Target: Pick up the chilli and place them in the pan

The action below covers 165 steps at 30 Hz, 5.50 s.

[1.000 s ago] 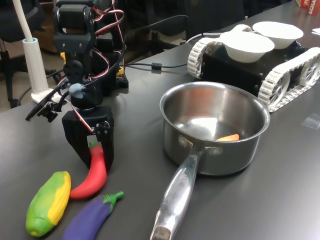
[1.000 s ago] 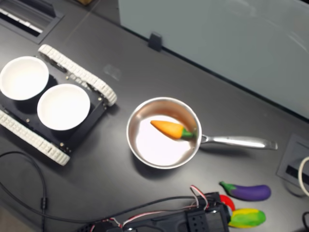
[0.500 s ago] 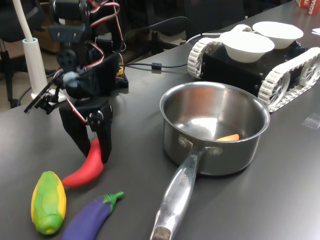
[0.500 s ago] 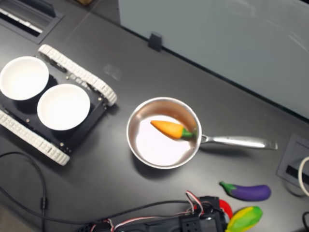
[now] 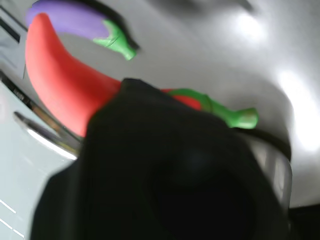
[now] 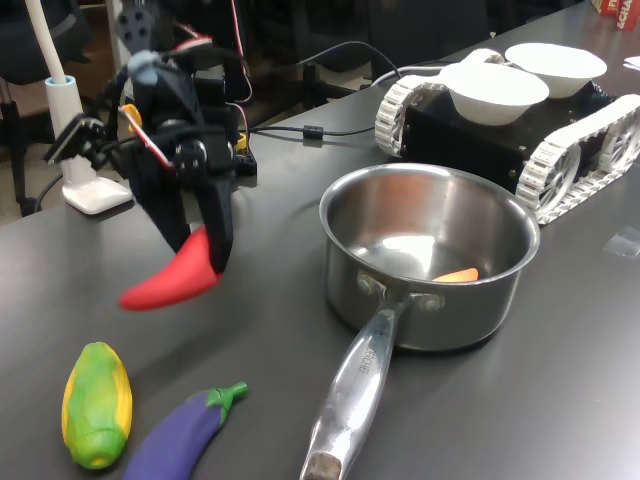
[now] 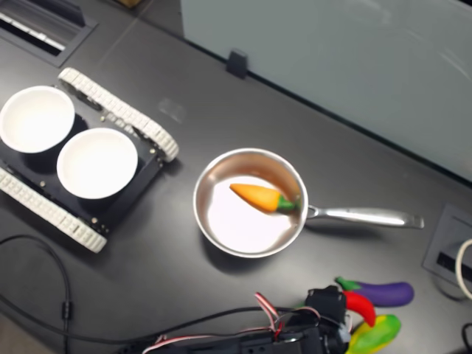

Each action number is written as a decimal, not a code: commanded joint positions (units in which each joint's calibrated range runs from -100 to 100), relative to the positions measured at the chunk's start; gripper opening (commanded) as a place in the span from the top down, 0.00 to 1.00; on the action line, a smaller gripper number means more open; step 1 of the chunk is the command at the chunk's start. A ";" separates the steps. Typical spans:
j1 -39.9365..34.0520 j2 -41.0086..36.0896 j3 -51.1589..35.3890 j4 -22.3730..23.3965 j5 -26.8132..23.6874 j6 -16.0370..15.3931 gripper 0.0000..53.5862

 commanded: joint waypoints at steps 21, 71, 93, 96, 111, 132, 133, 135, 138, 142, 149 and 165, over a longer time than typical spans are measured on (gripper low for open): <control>-1.89 -20.05 -3.51 0.26 -12.75 -6.15 1.00; -21.27 -43.75 8.94 -7.67 -34.97 -0.10 1.00; -36.07 -52.86 27.39 -16.96 -38.10 7.72 1.00; -38.36 -53.37 29.11 -17.73 -38.24 8.48 1.00; -46.62 -55.56 37.84 -19.78 -38.39 10.07 1.00; -55.10 -54.38 50.92 -27.37 -39.22 14.02 1.00; -54.76 -54.55 51.65 -27.71 -39.17 14.02 1.00; -53.96 -55.06 53.47 -28.65 -38.97 14.02 1.00; -53.04 -54.97 56.37 -30.78 -38.83 14.02 1.00; -52.69 -54.30 57.92 -32.57 -38.73 14.02 1.00; -54.07 -53.54 58.74 -34.79 -39.17 13.94 1.00; -54.18 -48.73 62.01 -42.12 -40.00 13.94 1.00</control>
